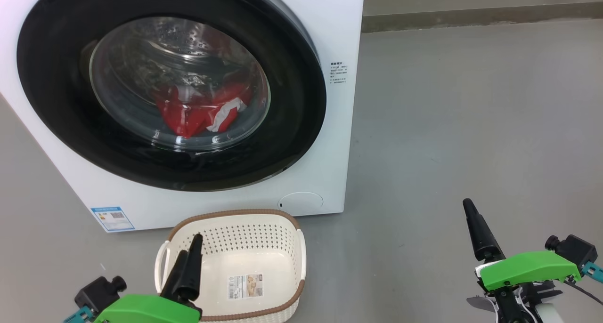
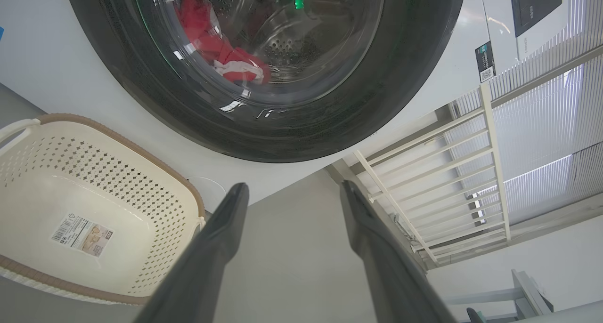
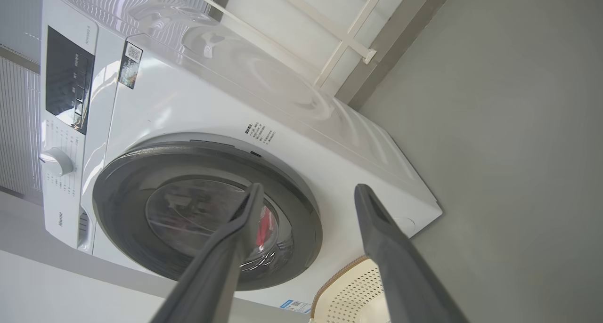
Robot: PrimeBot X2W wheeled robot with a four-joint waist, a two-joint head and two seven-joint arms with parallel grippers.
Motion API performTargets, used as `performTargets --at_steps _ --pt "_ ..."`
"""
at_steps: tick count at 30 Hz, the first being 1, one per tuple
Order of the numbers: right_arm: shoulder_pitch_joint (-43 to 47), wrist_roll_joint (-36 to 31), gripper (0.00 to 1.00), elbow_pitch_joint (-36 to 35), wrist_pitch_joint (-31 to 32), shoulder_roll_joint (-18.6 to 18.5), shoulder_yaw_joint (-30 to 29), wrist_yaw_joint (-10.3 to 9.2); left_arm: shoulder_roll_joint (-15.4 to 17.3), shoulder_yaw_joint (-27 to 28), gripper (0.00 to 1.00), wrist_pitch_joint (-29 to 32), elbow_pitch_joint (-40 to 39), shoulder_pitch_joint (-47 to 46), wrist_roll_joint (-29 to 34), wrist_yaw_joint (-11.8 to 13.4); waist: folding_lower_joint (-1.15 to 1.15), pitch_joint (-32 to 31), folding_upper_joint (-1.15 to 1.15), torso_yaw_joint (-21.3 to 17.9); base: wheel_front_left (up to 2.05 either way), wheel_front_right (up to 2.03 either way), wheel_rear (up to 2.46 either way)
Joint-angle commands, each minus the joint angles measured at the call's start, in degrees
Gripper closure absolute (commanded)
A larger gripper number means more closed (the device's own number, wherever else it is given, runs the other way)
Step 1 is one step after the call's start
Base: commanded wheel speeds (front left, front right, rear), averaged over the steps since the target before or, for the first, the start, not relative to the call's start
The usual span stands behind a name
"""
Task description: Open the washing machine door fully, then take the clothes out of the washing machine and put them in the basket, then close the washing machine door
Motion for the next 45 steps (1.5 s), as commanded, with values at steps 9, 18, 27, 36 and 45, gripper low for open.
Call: performTargets --at_steps 9,18,27,36,45 --pt "-4.2 -10.6 0.0 -2.1 -2.1 -0.8 1.3 0.02 0.9 -0.8 0.0 -2.1 -2.2 -4.2 8.1 1.8 -0.01 -0.4 0.0 -0.2 0.0 0.0 0.0" --pt "-5.2 -19.0 0.0 -2.4 -3.6 -1.0 2.3 0.02 1.1 -2.1 0.0 -3.7 -2.7 -5.4 14.0 3.1 -0.01 -0.8 0.0 -0.3 0.0 0.0 0.0" --pt "-6.1 -26.5 0.0 -2.2 -5.1 -1.1 2.3 0.02 1.3 -3.3 0.0 -5.2 -1.5 -6.5 20.4 4.9 -0.01 -1.3 0.0 -0.4 0.0 0.0 0.0" --pt "-7.2 -33.3 0.0 -1.3 -6.6 -1.3 2.4 0.03 1.4 -4.6 0.0 -6.7 0.5 -7.9 27.5 5.9 -0.01 -1.9 0.0 -0.5 0.0 0.0 0.0" --pt "-8.4 -41.3 0.0 -0.8 -8.1 -1.5 2.5 0.03 1.6 -6.3 0.0 -8.2 2.0 -9.6 32.4 6.5 -0.01 -2.4 0.0 -0.7 0.0 0.0 0.0"
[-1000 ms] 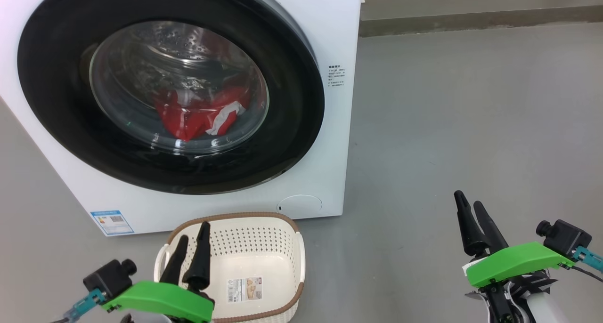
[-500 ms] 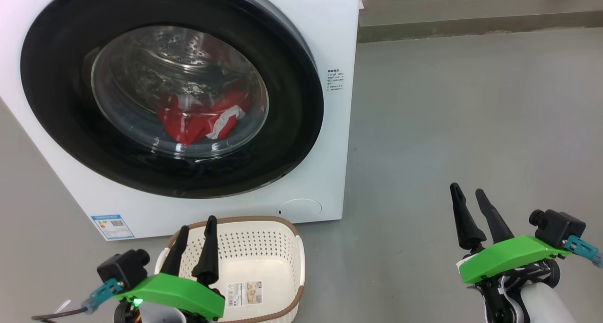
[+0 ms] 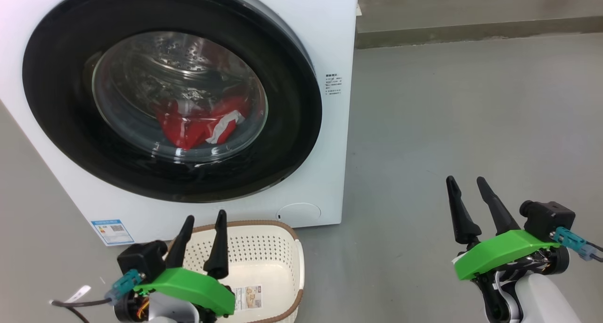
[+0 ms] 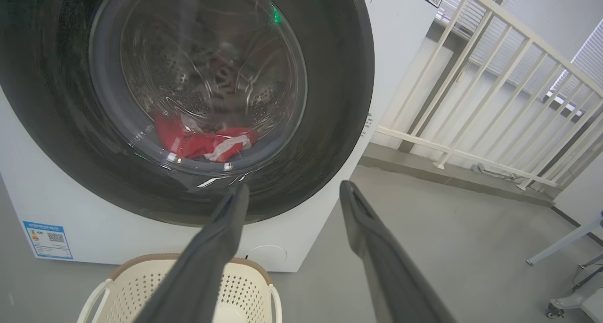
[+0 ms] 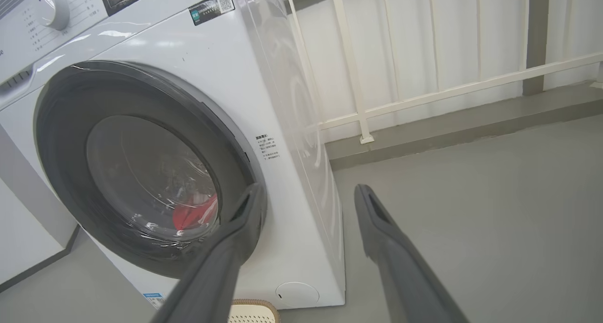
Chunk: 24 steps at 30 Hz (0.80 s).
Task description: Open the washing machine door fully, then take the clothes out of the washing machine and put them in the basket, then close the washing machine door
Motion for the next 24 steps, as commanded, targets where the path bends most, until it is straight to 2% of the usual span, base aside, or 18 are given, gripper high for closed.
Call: performTargets --at_steps 1,16,24 --pt "-3.7 -2.6 0.0 -1.3 -1.0 -0.6 1.3 0.03 1.1 0.7 0.0 -0.9 -0.9 -3.3 2.5 0.9 0.0 -0.1 0.0 0.0 0.0 0.0 0.0" --pt "-5.6 -11.6 0.0 -0.6 -3.3 -0.8 2.0 0.03 1.4 -1.0 0.0 -3.3 1.8 -5.6 10.8 3.0 0.0 -0.8 0.0 -0.3 0.0 0.0 0.0" --pt "-6.7 -16.7 0.0 0.0 -4.7 -1.0 2.5 0.03 1.5 -1.2 0.0 -4.7 3.6 -6.8 16.2 4.9 0.0 -1.3 0.0 -0.3 0.0 0.0 0.0"
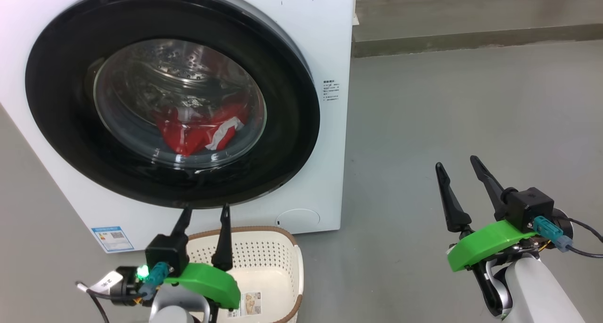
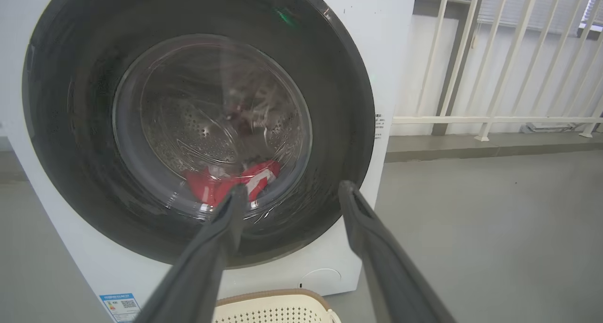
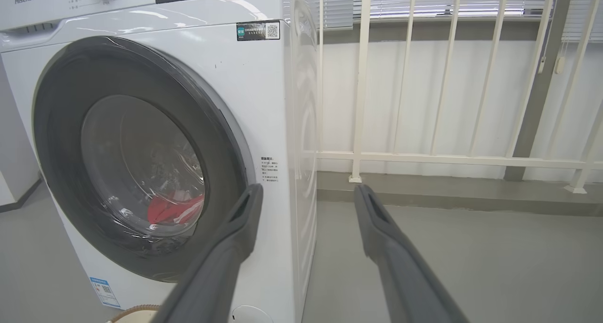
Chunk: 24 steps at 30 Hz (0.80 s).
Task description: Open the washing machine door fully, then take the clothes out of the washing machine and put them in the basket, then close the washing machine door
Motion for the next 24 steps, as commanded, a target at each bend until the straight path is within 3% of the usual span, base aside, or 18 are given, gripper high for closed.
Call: performTargets --at_steps 1,24 --pt "-3.3 -1.9 0.0 -1.1 -0.8 -0.4 1.5 0.03 1.2 1.4 0.0 -1.1 -1.0 -3.4 1.9 0.7 0.0 -0.1 0.0 0.0 0.0 0.0 0.0" --pt "-3.2 -0.1 0.0 -1.5 -0.8 -0.4 1.6 0.03 1.2 2.0 0.0 -1.1 -0.9 -3.4 0.5 -0.4 0.0 0.8 0.0 0.6 0.0 0.0 0.0"
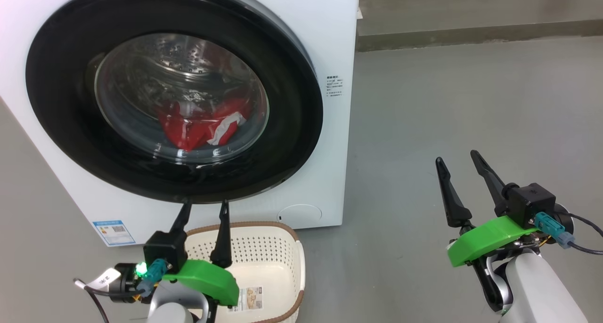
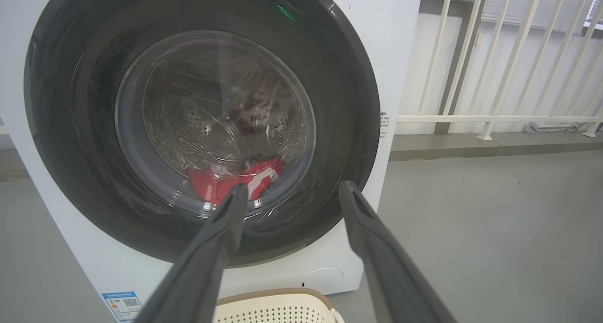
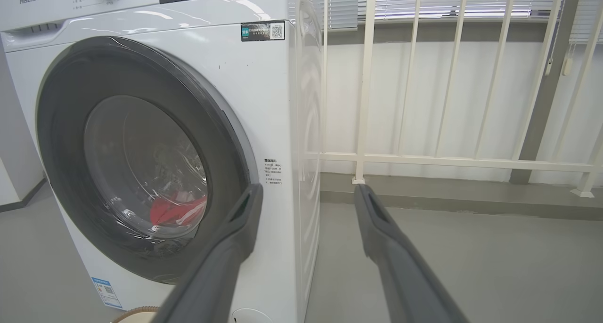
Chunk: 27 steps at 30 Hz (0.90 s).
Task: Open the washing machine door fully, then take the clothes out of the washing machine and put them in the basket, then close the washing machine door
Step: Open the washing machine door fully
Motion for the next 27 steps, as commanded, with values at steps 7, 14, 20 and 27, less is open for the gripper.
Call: performTargets --at_steps 7,14,20,27 --pt "-2.4 0.8 0.0 -2.3 -0.4 -0.2 0.9 0.02 1.0 1.4 0.0 -0.7 -2.6 -2.2 -0.3 0.0 0.0 1.8 0.0 1.0 0.0 0.0 0.0" --pt "-3.3 1.1 0.25 -2.9 -0.4 -0.2 0.8 0.02 1.0 1.0 0.0 -0.7 -4.4 -2.0 -0.5 0.2 0.0 3.7 0.0 1.7 0.0 0.0 0.0" --pt "-5.0 5.8 1.0 -2.7 -0.4 -0.2 0.7 0.02 1.0 0.3 0.0 -0.7 -7.2 -2.0 -1.2 0.2 0.0 6.4 0.0 2.9 0.0 0.0 0.0" --pt "-9.8 13.5 1.0 -0.4 -0.4 -0.2 0.6 0.02 1.0 -0.4 0.0 -0.7 -10.3 -2.5 -1.2 0.3 0.0 10.0 0.0 4.5 0.0 0.0 0.0"
